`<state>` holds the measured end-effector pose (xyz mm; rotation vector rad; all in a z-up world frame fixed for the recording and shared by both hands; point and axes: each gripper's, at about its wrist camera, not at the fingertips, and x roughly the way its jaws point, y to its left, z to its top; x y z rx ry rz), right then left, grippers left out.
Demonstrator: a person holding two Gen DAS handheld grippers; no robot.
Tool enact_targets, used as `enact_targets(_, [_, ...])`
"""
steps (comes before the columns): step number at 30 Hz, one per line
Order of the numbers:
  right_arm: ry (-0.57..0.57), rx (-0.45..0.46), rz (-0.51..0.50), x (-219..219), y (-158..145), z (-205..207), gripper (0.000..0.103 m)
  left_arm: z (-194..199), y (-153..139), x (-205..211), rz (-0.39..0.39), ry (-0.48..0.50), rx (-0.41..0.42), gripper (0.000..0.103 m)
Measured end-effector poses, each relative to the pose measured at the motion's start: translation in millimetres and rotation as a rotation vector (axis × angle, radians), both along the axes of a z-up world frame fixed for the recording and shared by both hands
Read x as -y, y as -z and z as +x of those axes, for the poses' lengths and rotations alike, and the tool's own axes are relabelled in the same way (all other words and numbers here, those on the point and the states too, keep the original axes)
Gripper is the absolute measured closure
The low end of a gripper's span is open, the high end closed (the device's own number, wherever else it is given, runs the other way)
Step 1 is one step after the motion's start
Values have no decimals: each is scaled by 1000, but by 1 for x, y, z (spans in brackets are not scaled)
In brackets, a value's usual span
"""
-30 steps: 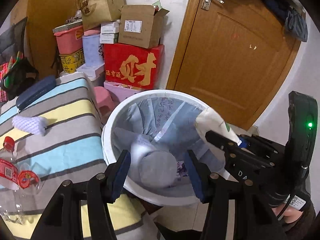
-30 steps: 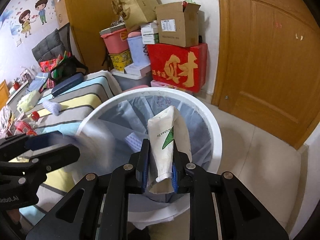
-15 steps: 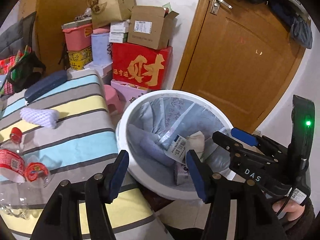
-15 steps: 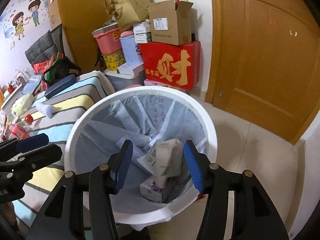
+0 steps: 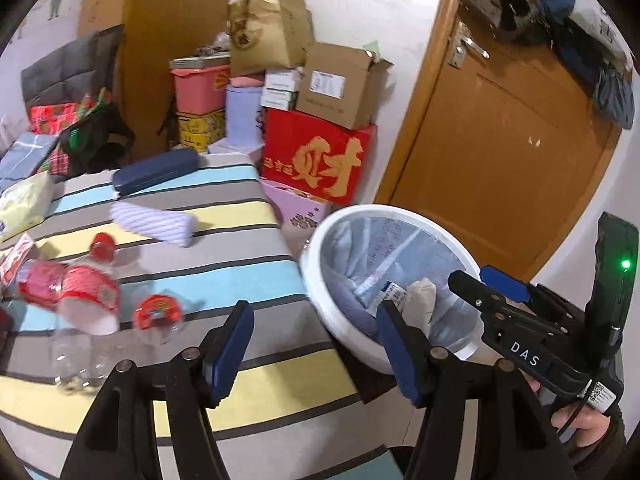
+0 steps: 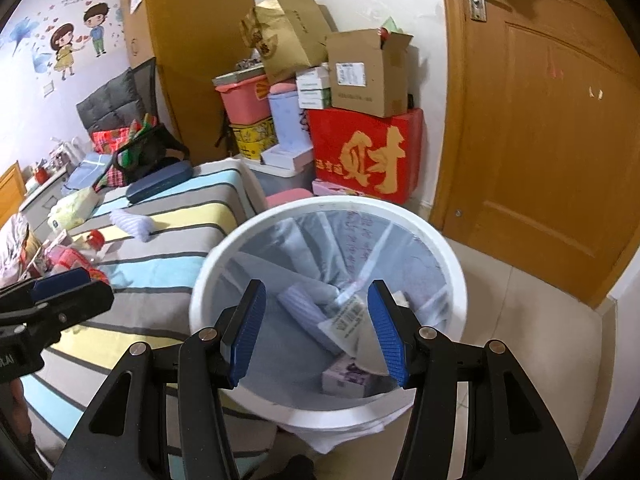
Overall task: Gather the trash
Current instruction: 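Grasp the red bottle cap with the right gripper while the left grasps the clear plastic bottle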
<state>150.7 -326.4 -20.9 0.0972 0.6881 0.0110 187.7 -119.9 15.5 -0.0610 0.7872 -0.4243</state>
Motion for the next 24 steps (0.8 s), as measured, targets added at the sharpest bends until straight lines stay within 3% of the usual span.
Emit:
enact_targets(15, [-82, 22, 45, -52, -1, -4, 48, -26, -10, -105, -18, -219, 53, 39])
enact_targets(24, [-126, 7, 53, -85, 3, 0, 48, -23, 4, -157, -12, -298, 21, 38])
